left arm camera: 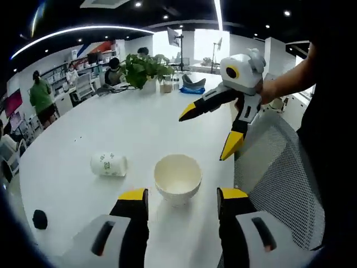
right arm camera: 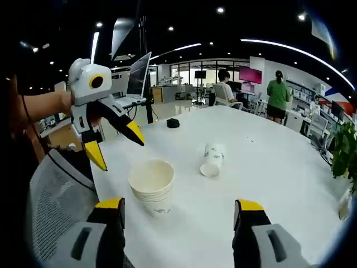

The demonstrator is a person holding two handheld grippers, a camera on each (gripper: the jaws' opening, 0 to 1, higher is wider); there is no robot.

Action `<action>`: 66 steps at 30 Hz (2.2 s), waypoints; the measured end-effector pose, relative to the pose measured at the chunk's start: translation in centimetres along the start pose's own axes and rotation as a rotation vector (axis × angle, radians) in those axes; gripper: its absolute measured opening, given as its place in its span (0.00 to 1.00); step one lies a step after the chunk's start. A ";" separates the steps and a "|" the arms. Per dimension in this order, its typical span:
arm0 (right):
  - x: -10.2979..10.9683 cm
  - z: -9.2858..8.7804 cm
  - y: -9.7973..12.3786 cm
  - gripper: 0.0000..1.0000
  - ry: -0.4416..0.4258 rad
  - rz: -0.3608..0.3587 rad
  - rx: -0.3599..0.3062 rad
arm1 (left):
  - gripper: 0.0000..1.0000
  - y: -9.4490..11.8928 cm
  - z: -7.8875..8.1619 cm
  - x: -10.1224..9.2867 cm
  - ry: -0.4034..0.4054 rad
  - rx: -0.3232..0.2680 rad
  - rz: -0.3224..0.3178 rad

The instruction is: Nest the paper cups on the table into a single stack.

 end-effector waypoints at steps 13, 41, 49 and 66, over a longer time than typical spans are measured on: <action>-2.9 2.3 -2.3 0.79 0.024 0.015 0.027 | 0.64 2.2 -2.2 -0.5 0.097 -0.069 0.088; -6.2 5.4 -7.0 0.74 -0.048 0.037 0.025 | 0.76 3.2 -3.6 -1.7 0.176 -0.099 0.178; -6.8 6.0 -6.5 0.74 -0.062 0.027 0.005 | 0.77 3.6 -3.3 -1.6 0.172 -0.111 0.197; -8.8 8.5 -8.9 0.71 -0.083 0.024 0.030 | 0.79 4.9 -3.8 -1.6 0.231 -0.148 0.271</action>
Point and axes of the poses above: the point that each gripper's makers call its tool centre point, and the gripper's own axes: y roughly backward along the fingers, x roughly to its left, z roughly out of its top, the point moved 9 cm from there along y, roughly backward along the fingers, and after that the axes turned 15 degrees about x, right-handed, at the moved point
